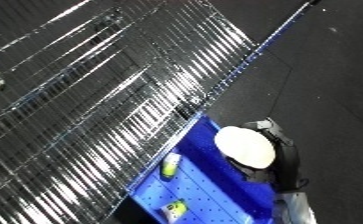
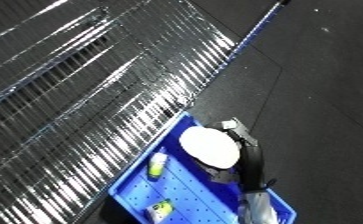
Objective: Pick up the object and place it into the box
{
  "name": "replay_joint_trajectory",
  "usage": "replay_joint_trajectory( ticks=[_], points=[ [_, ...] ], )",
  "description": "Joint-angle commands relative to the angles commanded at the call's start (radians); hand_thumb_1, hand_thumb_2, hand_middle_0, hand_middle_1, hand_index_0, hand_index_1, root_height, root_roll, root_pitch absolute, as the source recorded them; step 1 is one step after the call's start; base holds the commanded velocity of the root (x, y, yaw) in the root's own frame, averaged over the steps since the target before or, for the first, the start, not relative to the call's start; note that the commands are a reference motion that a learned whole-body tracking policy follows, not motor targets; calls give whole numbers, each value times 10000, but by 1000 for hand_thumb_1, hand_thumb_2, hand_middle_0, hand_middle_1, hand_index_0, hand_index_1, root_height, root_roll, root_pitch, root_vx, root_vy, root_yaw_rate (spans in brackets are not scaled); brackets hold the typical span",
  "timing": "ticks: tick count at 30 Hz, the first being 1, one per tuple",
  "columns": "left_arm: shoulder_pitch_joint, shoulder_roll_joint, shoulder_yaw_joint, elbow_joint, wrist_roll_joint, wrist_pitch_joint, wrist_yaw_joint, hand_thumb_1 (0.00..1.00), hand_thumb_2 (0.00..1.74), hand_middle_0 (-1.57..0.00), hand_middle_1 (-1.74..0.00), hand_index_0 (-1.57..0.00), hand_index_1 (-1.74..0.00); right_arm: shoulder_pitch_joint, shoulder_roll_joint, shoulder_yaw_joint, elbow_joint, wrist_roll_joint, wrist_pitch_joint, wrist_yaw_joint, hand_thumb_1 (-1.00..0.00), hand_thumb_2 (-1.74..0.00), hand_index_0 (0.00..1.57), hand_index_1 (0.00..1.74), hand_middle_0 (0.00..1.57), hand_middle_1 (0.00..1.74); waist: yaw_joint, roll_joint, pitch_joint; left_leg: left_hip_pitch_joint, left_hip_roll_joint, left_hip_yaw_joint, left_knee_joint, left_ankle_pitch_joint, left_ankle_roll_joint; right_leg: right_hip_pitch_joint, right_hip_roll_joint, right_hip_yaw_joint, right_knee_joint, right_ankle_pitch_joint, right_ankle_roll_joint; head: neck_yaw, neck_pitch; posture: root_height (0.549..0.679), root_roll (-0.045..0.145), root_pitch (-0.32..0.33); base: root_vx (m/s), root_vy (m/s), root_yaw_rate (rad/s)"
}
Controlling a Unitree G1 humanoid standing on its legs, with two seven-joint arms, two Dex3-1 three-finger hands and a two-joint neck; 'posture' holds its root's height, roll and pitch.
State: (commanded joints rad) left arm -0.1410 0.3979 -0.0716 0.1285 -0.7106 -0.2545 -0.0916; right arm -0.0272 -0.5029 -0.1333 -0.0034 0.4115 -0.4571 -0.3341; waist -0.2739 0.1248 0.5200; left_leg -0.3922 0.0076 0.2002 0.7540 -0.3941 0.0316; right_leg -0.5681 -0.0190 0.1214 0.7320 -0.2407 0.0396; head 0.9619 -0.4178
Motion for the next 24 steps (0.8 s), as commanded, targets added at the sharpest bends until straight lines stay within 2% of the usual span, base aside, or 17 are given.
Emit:
replay_joint_trajectory(
  ticks=[2, 9, 14, 19, 24],
  points=[
    [-30, -90, -90, 49, 48, -79, 17, 1000, 1740, -1570, -1740, -1570, -1740, 41, 19, 13, 139, 261, -94, 145, -850, -1479, 1334, 1479, 1334, 1479, -73, 11, 0, 39, -5, 40, -41, -5, 4, -6, 43, 36, -45, 9, 0, 79, 81, 642, 99, 91, -19, 25, -92],
    [-309, -235, -353, 264, 85, -275, 227, 1000, 1740, -1570, -1740, -1570, -1740, -24, -15, 37, 762, 900, -412, 591, -500, -870, 785, 870, 785, 870, -163, 101, 0, 118, -69, 80, -248, -8, -1, -11, 99, 111, -172, 30, 21, 199, 292, 642, 101, 98, -21, 12, -41],
    [-388, -241, -374, 362, 31, -313, 271, 1000, 1740, -1570, -1740, -1570, -1740, -100, -46, -5, 947, 1065, -434, 657, -250, -435, 393, 435, 393, 435, -136, 134, 0, 155, -115, 24, -390, 57, -25, 8, 126, 97, -240, 43, 21, 118, 256, 643, 101, 102, -15, -7, 24],
    [-414, -316, -354, 414, -80, -333, 238, 1000, 1740, -1570, -1740, -1570, -1740, -123, 44, 3, 997, 1060, -376, 640, 0, 0, 0, 0, 0, 0, -81, 161, 0, 239, -143, -91, -485, 106, -55, 108, 102, 124, -248, 8, -2, 15, 153, 644, 102, 98, -4, -9, 54],
    [-394, -370, -286, 533, -106, -333, 142, 1000, 1740, -1570, -1740, -1570, -1740, -72, 118, -33, 1062, 1057, -382, 610, 0, 0, 0, 0, 0, 0, -44, 129, 0, 371, -156, -188, -532, 170, -84, 273, 74, 81, -275, -28, -15, 36, 16, 645, 102, 88, 5, -12, 57]
  ],
)
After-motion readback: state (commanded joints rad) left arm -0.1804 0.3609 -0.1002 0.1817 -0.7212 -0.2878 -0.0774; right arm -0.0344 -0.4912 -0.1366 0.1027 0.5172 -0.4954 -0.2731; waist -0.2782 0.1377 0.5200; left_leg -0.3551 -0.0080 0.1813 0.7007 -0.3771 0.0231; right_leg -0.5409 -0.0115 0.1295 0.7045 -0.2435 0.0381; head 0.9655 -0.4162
